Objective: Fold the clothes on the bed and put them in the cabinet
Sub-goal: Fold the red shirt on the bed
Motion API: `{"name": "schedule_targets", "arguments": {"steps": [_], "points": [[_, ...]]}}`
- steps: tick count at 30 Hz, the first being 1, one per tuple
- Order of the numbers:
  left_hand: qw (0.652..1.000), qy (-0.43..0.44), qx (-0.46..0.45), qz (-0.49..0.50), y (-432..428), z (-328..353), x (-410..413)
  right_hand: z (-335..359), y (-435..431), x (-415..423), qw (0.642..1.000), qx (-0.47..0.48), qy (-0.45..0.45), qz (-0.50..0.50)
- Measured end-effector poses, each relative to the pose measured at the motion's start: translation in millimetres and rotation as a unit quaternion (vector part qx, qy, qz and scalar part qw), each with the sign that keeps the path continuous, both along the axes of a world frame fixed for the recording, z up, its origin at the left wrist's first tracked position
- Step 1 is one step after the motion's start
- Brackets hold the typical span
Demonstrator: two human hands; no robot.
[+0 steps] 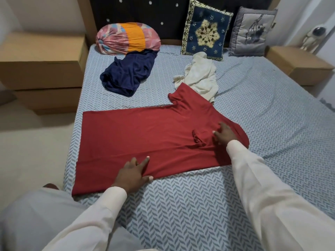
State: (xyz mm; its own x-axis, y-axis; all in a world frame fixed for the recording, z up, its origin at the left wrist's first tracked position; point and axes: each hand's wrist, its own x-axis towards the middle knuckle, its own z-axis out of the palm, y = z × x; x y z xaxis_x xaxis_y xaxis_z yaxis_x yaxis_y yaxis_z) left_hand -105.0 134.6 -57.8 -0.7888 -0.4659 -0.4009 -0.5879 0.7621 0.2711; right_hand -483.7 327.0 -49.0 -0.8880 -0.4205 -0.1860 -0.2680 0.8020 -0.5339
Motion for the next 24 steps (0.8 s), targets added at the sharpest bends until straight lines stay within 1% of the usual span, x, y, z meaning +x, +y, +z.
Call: {"name": "schedule_targets", "arguments": {"steps": [2, 3, 5, 7, 8, 9, 10, 12, 13, 16, 19, 22, 23, 24], "points": [[1.000, 0.003, -0.008, 0.001, 1, -2, -1, -5, -28, -8, 0.995, -0.015, -0.096, -0.033], [1.000, 0.003, -0.011, 0.001, 2, -3, -1, -13, -38, -14, 0.992, -0.017, -0.113, -0.059], [1.000, 0.003, -0.005, 0.005, -1, -4, -1, -22, -53, -23, 0.990, 0.005, -0.103, -0.098], [1.000, 0.001, 0.011, 0.007, -5, -5, -1, -21, -57, -28, 0.989, 0.075, -0.064, -0.108], [1.000, 0.003, 0.016, 0.007, -6, -5, -1, -17, -58, -29, 0.990, 0.075, -0.045, -0.111], [1.000, 0.006, 0.022, 0.009, -8, -6, -1, -15, -60, -29, 0.993, 0.047, -0.021, -0.109], [0.999, 0.011, 0.030, 0.012, -10, -6, -2, -10, -61, -26, 0.993, -0.014, -0.013, -0.114], [0.999, 0.014, 0.043, 0.016, -13, -8, -2, -5, -67, -20, 0.979, -0.163, -0.030, -0.122], [0.999, 0.016, 0.047, 0.017, -14, -8, -1, -8, -69, -22, 0.970, -0.204, -0.033, -0.131], [0.999, 0.021, 0.045, 0.017, -16, -8, -2, -15, -65, -25, 0.967, -0.211, -0.016, -0.141], [0.999, 0.025, 0.039, 0.026, -15, -7, -3, -16, -61, -18, 0.974, -0.208, -0.009, -0.084], [0.997, 0.051, 0.013, 0.062, -14, -9, -4, -12, -58, 18, 0.970, -0.216, 0.050, -0.096], [0.995, 0.062, -0.003, 0.079, -13, -9, -4, -13, -53, 35, 0.970, -0.214, 0.075, -0.083], [0.993, 0.073, -0.022, 0.088, -12, -10, -7, -14, -42, 53, 0.973, -0.200, 0.102, -0.049]]}}
